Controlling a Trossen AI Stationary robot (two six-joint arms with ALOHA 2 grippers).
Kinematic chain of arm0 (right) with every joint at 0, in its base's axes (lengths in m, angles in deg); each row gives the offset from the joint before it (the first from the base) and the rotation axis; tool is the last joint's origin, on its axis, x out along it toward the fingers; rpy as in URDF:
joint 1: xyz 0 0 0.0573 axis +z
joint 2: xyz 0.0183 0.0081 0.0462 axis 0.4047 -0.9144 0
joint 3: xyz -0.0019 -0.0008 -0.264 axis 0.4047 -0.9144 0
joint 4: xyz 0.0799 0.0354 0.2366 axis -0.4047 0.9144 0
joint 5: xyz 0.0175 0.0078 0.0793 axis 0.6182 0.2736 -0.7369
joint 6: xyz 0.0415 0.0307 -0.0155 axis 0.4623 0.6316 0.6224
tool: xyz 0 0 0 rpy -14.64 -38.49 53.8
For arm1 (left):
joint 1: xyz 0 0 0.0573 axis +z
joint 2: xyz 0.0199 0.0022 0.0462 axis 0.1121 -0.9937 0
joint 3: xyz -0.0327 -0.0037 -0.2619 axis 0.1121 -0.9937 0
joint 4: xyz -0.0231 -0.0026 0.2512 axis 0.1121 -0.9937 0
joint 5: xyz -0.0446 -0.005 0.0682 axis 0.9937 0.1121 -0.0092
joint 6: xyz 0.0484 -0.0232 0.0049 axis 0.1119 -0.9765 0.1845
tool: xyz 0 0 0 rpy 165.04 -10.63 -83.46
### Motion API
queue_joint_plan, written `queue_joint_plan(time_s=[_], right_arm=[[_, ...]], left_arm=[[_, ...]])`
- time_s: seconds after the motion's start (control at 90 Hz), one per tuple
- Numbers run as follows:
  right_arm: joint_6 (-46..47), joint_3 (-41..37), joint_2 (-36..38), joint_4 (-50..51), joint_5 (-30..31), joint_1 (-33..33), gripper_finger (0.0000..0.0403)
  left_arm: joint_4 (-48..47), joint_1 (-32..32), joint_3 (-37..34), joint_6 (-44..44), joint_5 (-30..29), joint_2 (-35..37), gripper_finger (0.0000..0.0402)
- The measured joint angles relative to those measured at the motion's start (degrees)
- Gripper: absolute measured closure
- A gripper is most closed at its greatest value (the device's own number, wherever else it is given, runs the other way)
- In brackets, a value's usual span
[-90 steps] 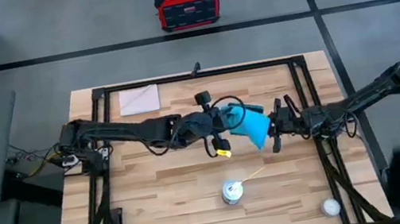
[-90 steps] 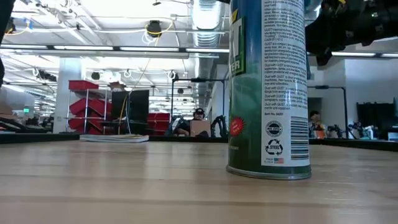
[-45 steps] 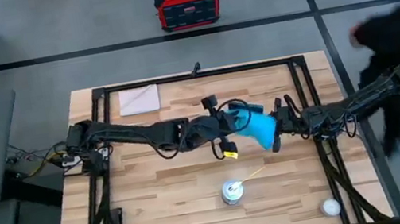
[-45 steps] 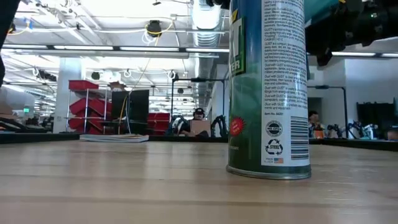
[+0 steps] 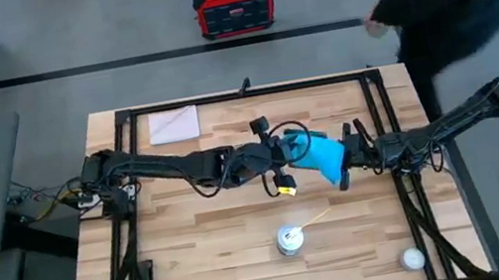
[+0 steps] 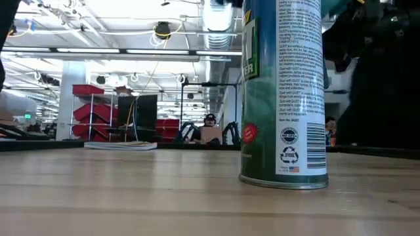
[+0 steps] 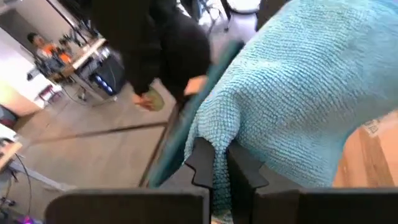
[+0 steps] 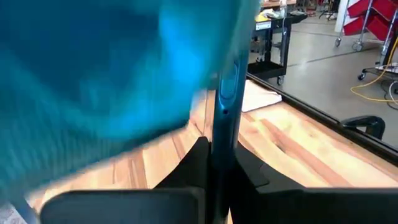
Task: Apply microfiber cloth
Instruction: Wipe the front of the green tablet using the blue microfiber cloth
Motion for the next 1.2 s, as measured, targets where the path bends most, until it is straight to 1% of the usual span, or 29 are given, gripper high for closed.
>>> queue_joint_plan(time_s=[0.167, 0.256, 0.367, 0.578, 0.722, 0.9, 1.089, 1.2], right_arm=[[-0.3, 0.0, 0.0, -0.1, 0.0, 0.0, 0.0393], [-0.2, 0.0, 0.0, 0.0, 0.3, 0.0, 0.0393], [0.1, 0.0, 0.1, -0.6, 0.4, 0.0, 0.0392], [0.5, 0.0, 0.1, -0.5, 0.1, 0.0, 0.0393], [0.7, 0.0, 0.1, 0.0, -0.1, 0.0, 0.0392], [0.6, 0.0, 0.0, 0.6, -0.1, 0.0, 0.0393], [0.2, 0.0, 0.0, 0.5, 0.5, 0.0, 0.0393], [0.1, 0.0, 0.0, 0.5, 0.8, 0.0, 0.0393]], left_arm=[[4.6, -0.1, -4.8, -2.5, 0.7, 0.0, 0.0401], [5.7, -0.1, -5.6, -2.3, 0.7, -0.1, 0.0401], [5.8, 0.0, -4.5, 0.3, 0.6, -0.1, 0.0401], [6.1, 0.1, 0.3, 6.2, 0.6, -0.2, 0.0401], [6.2, 0.1, 1.7, 7.7, 0.4, -0.2, 0.0401], [2.2, 0.1, 1.6, 3.9, 0.4, -0.2, 0.0401], [3.1, 0.1, -2.7, -0.2, 0.5, -0.4, 0.0401], [6.9, 0.1, -6.6, -2.1, 0.6, -0.4, 0.0401]])
